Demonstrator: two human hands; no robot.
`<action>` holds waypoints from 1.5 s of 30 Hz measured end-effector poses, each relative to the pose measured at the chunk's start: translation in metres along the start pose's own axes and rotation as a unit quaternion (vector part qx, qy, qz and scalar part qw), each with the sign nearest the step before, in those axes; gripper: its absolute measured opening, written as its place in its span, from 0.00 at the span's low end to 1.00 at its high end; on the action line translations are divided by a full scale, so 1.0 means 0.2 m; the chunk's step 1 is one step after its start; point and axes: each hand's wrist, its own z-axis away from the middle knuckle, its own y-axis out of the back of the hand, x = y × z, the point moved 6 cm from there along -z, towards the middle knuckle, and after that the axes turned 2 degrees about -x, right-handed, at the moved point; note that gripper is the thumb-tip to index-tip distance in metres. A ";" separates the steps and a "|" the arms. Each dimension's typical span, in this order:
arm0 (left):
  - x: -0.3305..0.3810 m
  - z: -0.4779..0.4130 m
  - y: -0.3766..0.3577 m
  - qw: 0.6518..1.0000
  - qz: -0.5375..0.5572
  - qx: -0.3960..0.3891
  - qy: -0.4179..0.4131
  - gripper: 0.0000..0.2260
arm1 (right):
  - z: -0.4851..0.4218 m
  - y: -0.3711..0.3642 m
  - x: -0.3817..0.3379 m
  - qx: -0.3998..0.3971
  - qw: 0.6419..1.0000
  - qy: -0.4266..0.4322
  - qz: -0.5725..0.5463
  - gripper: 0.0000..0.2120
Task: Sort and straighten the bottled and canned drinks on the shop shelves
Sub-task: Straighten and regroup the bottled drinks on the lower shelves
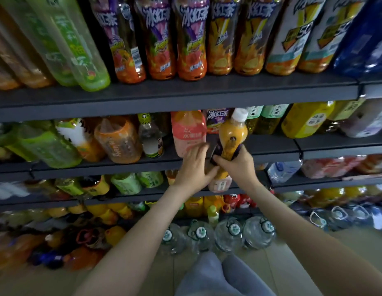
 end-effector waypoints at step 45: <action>-1.67 1.14 2.59 0.950 -0.102 0.241 0.168 0.22 | 0.58 -2.19 -2.15 -0.076 0.963 0.244 -0.080 0.19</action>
